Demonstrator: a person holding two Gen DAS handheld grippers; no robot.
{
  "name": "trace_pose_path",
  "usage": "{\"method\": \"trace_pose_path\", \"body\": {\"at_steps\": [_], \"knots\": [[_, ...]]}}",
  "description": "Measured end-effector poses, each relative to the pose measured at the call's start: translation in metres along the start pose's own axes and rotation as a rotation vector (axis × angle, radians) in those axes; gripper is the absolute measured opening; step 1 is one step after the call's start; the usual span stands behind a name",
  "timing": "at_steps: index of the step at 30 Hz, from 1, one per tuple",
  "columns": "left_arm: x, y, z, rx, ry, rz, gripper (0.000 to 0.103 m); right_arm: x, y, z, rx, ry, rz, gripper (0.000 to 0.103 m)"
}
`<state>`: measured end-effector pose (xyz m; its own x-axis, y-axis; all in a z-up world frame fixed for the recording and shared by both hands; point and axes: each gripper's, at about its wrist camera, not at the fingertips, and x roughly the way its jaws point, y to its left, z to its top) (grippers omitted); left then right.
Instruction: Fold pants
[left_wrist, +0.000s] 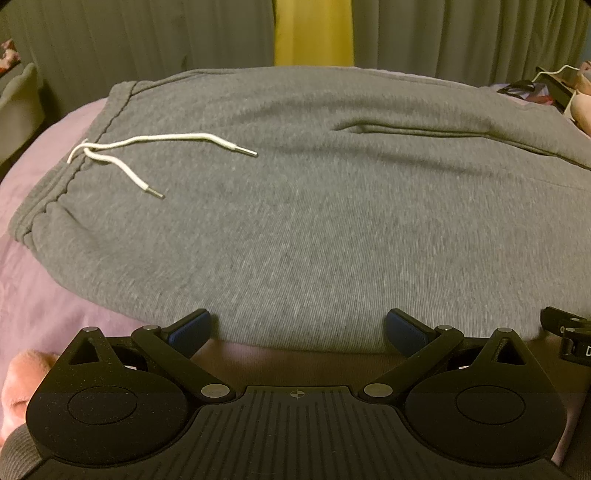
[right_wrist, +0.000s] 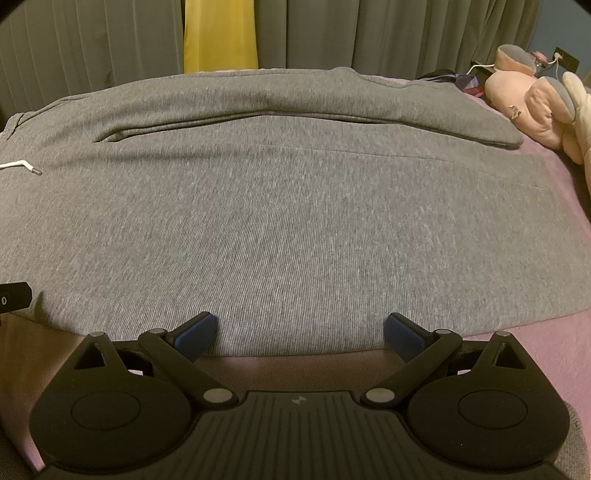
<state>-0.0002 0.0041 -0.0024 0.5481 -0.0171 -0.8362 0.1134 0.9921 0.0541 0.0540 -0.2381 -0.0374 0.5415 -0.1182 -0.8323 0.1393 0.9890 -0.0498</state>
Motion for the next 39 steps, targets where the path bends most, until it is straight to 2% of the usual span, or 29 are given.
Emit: {"method": "trace_pose_path", "body": {"at_steps": [39], "knots": [[-0.0035, 0.0036, 0.0013, -0.022, -0.005, -0.019, 0.103, -0.0023, 0.0003, 0.0018, -0.004, 0.004, 0.011, 0.099]]}}
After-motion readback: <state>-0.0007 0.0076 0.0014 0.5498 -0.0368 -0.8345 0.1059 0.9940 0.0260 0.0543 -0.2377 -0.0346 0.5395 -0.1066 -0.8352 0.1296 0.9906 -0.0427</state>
